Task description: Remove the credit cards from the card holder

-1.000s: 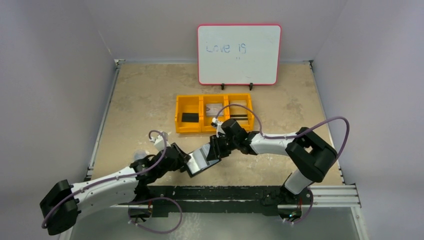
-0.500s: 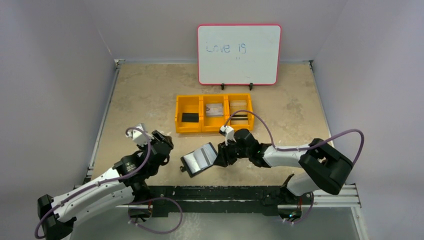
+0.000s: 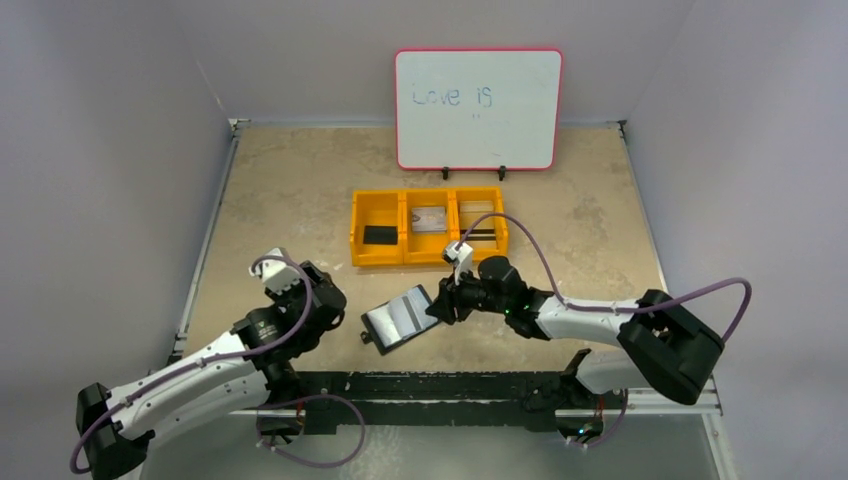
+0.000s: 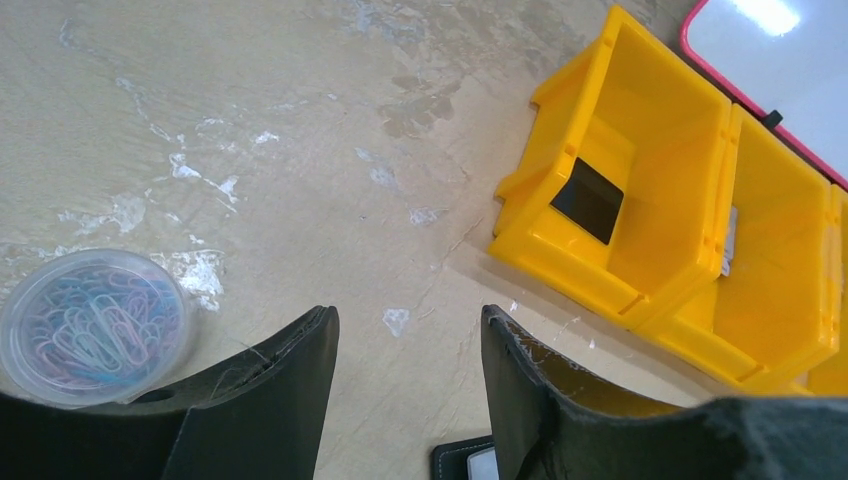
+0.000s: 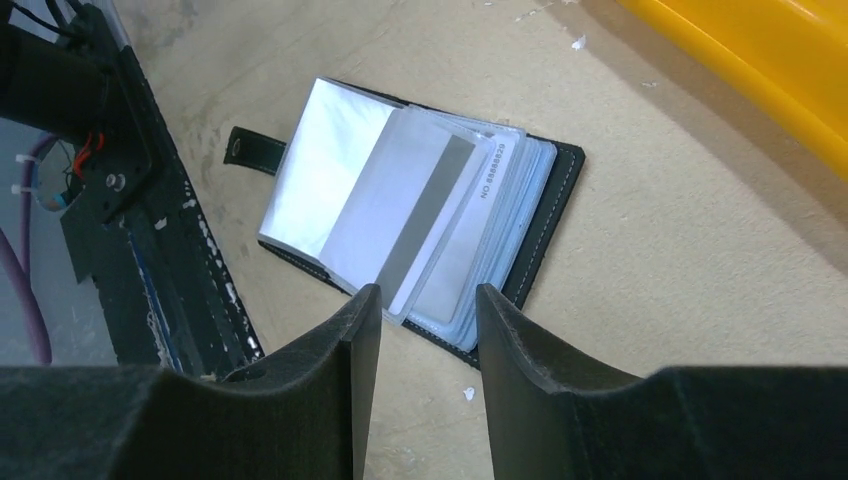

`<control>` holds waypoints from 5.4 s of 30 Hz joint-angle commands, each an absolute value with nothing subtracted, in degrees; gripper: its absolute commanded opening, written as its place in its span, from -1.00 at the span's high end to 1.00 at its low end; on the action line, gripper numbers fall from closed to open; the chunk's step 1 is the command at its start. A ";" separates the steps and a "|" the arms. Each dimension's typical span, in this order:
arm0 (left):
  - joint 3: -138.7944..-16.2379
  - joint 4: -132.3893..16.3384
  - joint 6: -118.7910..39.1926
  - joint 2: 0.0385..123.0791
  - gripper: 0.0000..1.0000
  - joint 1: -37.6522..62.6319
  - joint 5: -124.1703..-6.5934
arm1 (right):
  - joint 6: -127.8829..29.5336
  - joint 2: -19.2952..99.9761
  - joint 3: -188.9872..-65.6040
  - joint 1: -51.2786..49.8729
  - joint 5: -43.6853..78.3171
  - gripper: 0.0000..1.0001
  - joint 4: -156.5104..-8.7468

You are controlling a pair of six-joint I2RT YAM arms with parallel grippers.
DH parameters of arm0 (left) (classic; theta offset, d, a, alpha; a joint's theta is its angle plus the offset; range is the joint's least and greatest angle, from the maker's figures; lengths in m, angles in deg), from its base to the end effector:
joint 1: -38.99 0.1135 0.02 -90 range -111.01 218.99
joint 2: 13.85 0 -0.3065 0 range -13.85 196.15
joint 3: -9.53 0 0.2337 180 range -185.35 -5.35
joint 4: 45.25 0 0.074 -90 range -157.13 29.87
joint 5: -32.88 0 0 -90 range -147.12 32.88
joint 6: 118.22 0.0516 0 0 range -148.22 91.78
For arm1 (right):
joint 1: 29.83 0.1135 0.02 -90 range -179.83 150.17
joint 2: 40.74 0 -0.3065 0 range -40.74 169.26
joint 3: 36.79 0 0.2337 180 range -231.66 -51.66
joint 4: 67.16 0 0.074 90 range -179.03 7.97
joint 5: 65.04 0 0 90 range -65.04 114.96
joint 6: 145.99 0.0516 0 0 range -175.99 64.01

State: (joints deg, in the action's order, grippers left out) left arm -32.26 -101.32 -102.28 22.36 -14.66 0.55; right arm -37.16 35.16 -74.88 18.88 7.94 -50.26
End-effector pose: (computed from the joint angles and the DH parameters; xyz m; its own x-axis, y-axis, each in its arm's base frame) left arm 0.0766 -0.0305 0.2389 -0.2334 -0.5505 -0.8016 -0.4089 0.8035 -0.4327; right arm 0.1504 0.1942 0.2235 -0.5130 -0.1165 -0.8504 -0.7748 0.4893 0.4004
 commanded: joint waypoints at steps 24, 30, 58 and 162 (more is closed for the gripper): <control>-29.38 -67.58 -98.50 40.33 -0.02 -14.63 -45.22 | -21.46 44.86 -86.95 19.70 1.33 0.37 -64.70; -27.82 -66.04 -101.21 44.03 0.03 -16.24 -43.18 | -18.95 45.72 -84.53 19.86 0.34 0.36 -62.06; -17.12 -53.62 -108.28 46.00 0.53 -18.10 -41.59 | -9.17 50.31 -84.49 19.95 -0.53 1.00 -56.84; -10.07 -55.90 -106.16 33.89 1.00 -18.21 -35.41 | 0.73 53.59 -79.61 13.59 -2.44 1.00 -46.15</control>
State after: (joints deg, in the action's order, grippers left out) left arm -8.61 -51.22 -107.09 34.58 -17.83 -35.67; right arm 0.41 55.29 -79.91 13.92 -4.10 -46.85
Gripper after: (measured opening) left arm 0.006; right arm 0.004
